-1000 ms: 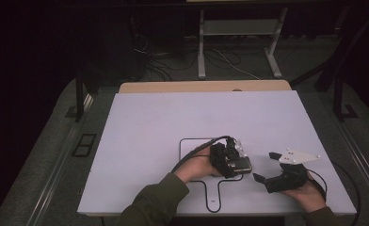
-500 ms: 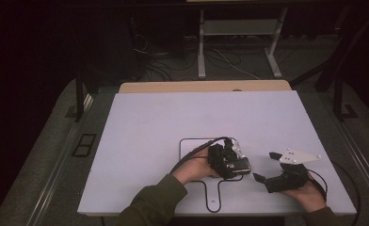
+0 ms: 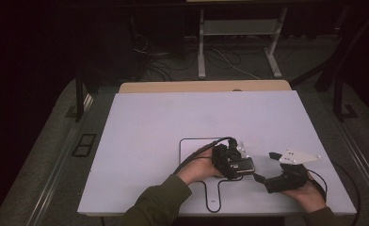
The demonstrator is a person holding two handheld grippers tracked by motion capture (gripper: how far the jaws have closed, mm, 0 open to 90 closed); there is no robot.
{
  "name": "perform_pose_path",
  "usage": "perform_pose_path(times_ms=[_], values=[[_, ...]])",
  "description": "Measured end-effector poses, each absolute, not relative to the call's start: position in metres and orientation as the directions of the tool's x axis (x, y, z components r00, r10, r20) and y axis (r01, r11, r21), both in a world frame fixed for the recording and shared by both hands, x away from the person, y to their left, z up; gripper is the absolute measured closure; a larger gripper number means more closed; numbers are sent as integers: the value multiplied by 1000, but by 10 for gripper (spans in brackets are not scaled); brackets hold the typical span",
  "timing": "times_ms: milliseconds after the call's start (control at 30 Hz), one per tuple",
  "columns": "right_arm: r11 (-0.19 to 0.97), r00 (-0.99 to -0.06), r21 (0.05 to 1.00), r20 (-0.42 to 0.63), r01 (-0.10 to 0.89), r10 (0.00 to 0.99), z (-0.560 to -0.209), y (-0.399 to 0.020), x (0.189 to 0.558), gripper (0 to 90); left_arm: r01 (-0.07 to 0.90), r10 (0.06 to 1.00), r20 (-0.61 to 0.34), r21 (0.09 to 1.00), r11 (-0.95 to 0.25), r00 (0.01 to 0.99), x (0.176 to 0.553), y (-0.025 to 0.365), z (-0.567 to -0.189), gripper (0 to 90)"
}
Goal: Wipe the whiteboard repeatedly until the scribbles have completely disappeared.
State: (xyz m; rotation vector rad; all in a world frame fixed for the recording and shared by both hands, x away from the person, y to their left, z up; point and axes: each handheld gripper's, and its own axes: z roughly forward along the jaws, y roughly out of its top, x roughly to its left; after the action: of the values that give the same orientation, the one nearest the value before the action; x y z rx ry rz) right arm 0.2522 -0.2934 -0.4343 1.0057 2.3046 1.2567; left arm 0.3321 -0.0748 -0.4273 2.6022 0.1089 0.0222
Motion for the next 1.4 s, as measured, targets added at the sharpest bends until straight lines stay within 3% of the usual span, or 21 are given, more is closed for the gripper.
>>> perform_pose_path(times_ms=[167, 433, 633, 900, 1000, 1400], values=[[354, -692, 834, 46, 424, 720, -433, -295, 252, 0, 86, 86, -24, 527, -846, 996, 335, -70, -424, 394], [358, -694, 831, 46, 425, 718, -434, -294, 252, 0, 75, 101, 22, 510, -857, 995, 339, -74, -428, 395], [359, -694, 831, 45, 425, 719, -434, -294, 253, 0, 132, 205, 92, 503, -854, 974, 361, -66, -426, 395], [359, -693, 828, 47, 430, 719, -434, -294, 253, 0, 48, 70, 27, 480, -876, 997, 333, -78, -426, 394], [355, -691, 831, 49, 429, 721, -434, -295, 252, 0, 41, 59, 21, 485, -873, 998, 327, -76, -426, 395], [355, -692, 832, 47, 426, 720, -434, -296, 253, 0, 177, 175, -62, 595, -784, 983, 359, -36, -407, 394]])
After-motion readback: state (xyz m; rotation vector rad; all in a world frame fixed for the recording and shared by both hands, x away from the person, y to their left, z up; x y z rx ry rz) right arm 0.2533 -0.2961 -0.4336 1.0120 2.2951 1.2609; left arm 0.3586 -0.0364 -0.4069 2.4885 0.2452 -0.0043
